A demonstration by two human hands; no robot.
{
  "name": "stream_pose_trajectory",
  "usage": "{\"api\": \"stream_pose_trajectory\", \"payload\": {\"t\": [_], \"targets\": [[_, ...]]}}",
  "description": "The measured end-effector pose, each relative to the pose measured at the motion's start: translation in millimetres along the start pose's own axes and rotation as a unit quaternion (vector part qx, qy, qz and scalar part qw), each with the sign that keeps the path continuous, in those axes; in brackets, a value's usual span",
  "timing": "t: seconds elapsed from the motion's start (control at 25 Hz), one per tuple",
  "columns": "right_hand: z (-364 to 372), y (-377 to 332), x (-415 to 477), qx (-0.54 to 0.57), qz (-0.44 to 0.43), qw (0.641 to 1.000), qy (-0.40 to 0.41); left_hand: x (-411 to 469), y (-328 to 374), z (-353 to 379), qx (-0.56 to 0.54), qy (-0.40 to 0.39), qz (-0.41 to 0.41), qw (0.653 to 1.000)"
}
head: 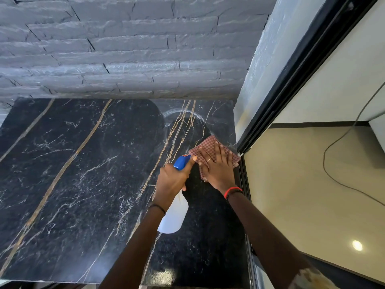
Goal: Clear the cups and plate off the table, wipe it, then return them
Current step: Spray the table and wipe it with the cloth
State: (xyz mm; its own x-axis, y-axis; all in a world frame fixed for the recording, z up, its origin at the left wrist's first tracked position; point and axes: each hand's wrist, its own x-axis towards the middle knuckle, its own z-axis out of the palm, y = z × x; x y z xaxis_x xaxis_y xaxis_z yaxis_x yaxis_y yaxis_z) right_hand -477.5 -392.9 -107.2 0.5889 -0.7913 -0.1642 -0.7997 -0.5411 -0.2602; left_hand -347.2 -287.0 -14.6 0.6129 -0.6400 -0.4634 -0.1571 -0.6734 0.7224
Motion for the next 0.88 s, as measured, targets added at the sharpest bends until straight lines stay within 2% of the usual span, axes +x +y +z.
{"api": "stream_pose_trajectory", "payload": {"t": [0.16, 0.28, 0.4, 0.56, 0.76, 0.88], "targets": [[9.2, -33.3, -12.6, 0.009, -0.074, 0.997, -0.033, 7.9, 2.6, -12.7, 0.016, 0.028, -0.01, 0.999], [14.5, -22.8, -55.6, -0.012, -0.11, 0.993, -0.035, 15.8, 9.4, -20.3, -0.002, 0.026, -0.009, 1.0], [8.9, 16.8, -79.2, -0.036, -0.081, 0.996, -0.011, 23.6, 16.2, -25.4, -0.013, 0.014, 0.01, 1.0], [-9.5, 60.2, -46.5, -0.06, -0.03, 0.998, -0.024, 30.5, 18.2, -25.4, 0.003, -0.002, -0.011, 1.0], [-18.2, 33.1, 32.1, -0.059, -0.013, 0.998, -0.031, 40.8, 17.4, -27.3, 0.01, -0.002, -0.011, 1.0], [-13.6, 8.1, 48.6, -0.042, -0.008, 0.998, -0.038, 50.2, 15.8, -29.6, 0.007, 0.003, -0.011, 1.0]]}}
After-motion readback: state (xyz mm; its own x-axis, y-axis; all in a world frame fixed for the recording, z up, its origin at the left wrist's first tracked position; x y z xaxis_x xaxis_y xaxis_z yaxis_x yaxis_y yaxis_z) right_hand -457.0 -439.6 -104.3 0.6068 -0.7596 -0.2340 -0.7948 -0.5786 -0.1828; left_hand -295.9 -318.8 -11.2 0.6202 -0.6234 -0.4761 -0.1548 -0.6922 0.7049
